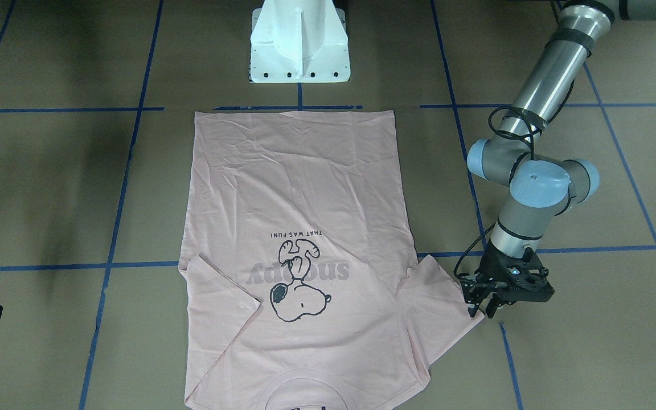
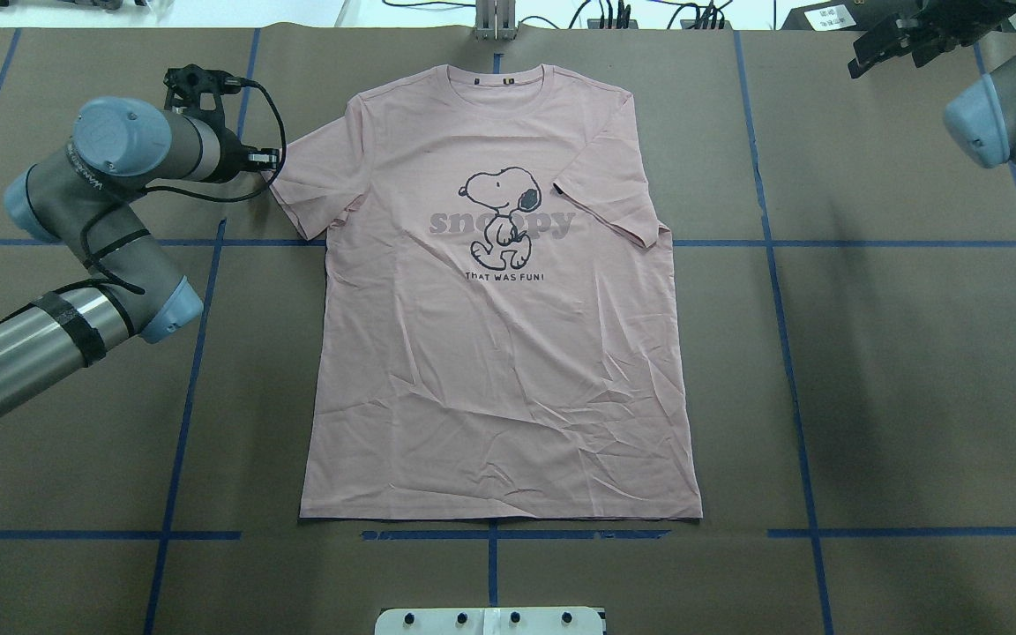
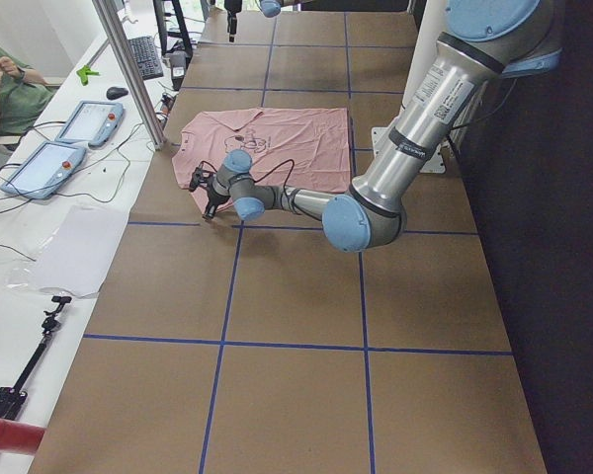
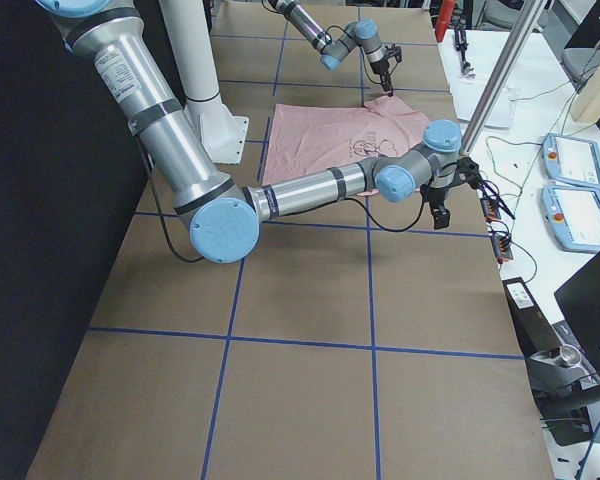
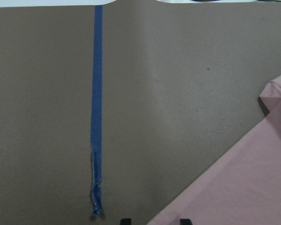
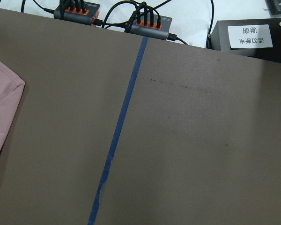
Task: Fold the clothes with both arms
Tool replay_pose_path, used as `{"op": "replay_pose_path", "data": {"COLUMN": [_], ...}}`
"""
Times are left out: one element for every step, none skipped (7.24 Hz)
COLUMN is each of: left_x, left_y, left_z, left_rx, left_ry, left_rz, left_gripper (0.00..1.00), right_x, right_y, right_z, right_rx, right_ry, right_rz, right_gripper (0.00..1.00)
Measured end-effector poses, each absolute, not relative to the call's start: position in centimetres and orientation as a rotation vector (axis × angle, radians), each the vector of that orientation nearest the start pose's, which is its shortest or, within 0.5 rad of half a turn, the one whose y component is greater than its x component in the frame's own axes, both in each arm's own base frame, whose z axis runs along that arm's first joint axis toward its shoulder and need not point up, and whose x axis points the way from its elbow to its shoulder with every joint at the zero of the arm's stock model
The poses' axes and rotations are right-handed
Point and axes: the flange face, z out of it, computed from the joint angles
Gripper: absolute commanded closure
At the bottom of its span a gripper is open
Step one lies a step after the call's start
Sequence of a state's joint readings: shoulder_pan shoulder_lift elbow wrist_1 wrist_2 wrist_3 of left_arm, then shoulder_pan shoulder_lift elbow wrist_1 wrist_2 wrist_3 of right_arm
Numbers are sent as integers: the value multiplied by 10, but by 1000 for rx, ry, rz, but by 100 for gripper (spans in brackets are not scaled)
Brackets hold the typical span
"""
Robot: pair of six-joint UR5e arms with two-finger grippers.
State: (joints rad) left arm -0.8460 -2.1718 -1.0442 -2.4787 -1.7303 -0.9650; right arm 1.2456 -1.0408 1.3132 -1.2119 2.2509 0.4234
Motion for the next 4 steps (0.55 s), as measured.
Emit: {"op": "replay_pose_path", "data": {"left_x": [423, 424, 424, 424], "left_y": [-653, -652, -652, -651], "left_z": [455, 454, 452, 444], "left_rx": [541, 542, 544, 552], "left_ry": [832, 834, 835, 845], "left_rz": [-140, -138, -135, -129], "left_gripper": [100, 100, 100, 100], "right_x": [-163, -163, -162, -162], "right_y": [-704, -704, -704, -703], "right_z": [428, 428, 428, 428], "right_rx": [324, 325, 325, 324], "right_ry": [-832, -832, -832, -831], "right_rz": [-123, -124, -123, -122], "right_gripper": [0, 0, 0, 0]}}
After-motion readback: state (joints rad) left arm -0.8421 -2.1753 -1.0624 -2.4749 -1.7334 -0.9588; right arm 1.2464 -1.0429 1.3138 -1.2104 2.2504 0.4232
